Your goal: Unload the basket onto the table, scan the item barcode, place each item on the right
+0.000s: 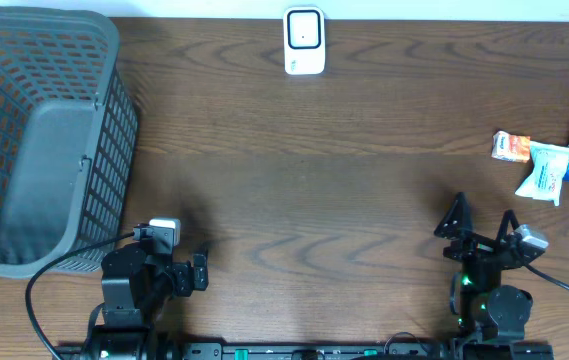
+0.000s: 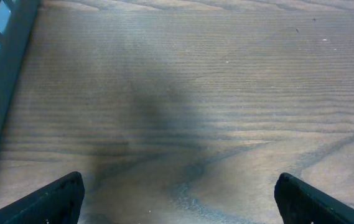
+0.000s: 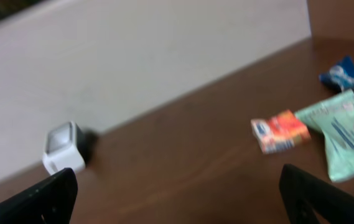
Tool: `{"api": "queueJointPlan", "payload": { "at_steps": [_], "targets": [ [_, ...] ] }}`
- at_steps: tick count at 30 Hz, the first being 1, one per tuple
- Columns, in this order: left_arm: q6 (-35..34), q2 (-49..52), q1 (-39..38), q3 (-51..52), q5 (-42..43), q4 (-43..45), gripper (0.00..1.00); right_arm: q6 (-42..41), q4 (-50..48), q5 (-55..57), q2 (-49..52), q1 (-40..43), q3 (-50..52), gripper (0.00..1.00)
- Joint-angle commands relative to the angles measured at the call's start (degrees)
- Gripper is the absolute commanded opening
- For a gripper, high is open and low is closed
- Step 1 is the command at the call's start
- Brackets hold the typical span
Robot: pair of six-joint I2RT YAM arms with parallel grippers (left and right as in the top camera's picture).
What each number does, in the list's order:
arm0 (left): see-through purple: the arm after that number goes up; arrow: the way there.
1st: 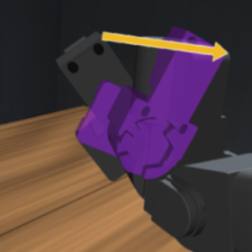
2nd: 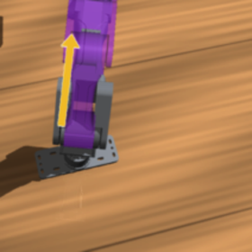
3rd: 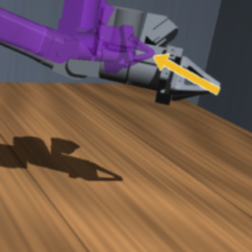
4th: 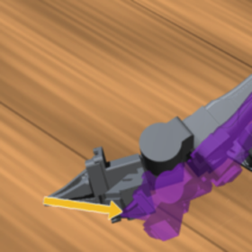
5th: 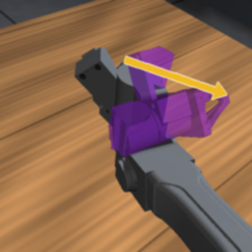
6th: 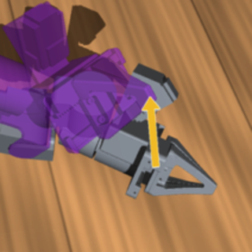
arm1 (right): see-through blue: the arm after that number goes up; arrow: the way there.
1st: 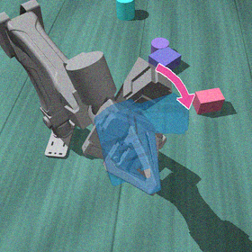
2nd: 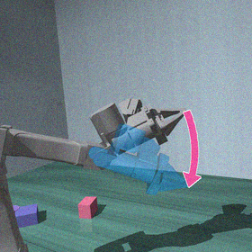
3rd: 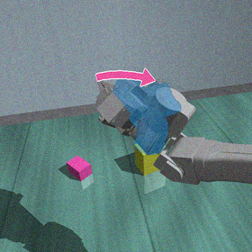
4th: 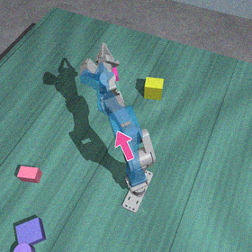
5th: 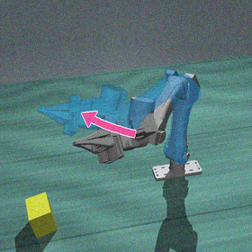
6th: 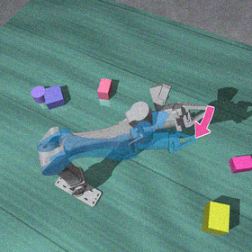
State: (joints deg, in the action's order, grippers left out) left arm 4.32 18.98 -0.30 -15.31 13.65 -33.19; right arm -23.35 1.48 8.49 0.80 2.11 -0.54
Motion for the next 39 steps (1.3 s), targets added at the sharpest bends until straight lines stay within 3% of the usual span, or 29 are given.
{"api": "queueJointPlan", "payload": {
  "at_steps": [1, 28, 39],
  "targets": [
    [-0.09, -0.04, -0.04, 0.11, 0.70, -0.04, 0.98, 2.45, 2.10, -0.66, -0.50, -0.39, 0.22, 0.99],
    [1.49, -0.17, -0.04, 0.11, -1.27, 0.66, 0.98, 2.43, 1.99, -0.66, -0.48, -0.39, 0.22, 0.99],
    [3.63, -6.45, -0.07, 2.19, -1.22, 18.56, 0.98, 2.43, 1.99, -0.66, -0.48, -0.39, 0.22, 0.99]
  ]
}}
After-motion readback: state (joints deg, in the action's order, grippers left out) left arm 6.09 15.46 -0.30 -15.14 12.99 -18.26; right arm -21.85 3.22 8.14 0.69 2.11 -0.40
